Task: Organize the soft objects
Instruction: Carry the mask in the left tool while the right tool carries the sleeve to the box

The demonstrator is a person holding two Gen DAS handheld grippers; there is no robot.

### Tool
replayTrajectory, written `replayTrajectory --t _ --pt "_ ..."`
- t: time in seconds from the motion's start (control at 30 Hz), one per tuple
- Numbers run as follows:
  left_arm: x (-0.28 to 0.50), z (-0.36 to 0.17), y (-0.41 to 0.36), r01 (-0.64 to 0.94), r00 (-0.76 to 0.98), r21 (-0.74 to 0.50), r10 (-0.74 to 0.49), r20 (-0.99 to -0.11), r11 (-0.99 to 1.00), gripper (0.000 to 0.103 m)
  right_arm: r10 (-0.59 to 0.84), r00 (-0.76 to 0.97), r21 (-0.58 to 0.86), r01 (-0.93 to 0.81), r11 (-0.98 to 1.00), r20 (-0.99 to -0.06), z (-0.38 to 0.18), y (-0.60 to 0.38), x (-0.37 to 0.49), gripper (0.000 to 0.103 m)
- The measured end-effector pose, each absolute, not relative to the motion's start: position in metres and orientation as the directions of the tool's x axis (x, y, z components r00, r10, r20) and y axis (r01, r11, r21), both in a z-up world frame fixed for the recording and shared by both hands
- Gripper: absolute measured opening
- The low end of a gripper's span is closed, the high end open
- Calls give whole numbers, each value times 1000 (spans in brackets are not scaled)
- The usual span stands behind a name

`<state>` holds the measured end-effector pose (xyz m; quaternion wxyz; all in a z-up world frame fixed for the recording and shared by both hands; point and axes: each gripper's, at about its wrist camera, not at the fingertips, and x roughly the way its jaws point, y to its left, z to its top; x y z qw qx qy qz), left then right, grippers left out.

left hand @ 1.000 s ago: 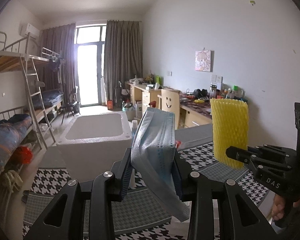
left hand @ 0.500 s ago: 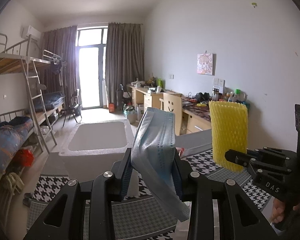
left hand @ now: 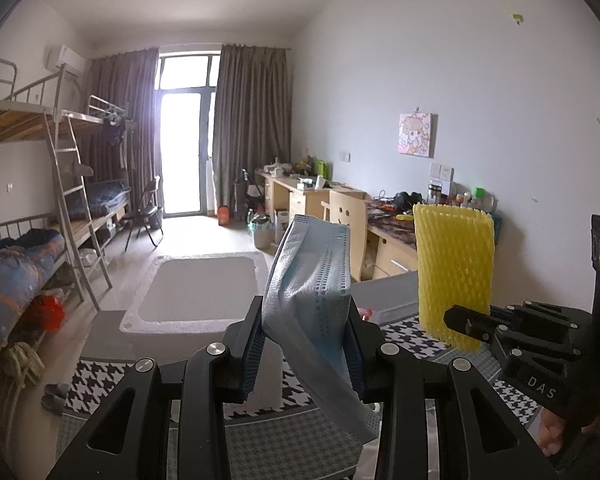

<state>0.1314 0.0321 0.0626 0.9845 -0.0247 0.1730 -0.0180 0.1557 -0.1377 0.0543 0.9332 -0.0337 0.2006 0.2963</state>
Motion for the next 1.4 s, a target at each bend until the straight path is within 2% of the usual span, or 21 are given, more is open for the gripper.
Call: replayTrajectory --t 0.53,1.4 --pt "151 75 40 36 936 -79 -62 -347 996 38 544 741 41 -577 816 -394 64 -129 165 15" --pt "188 84 80 -125 925 -34 104 -364 992 38 592 687 13 -649 761 -422 75 -89 194 15"
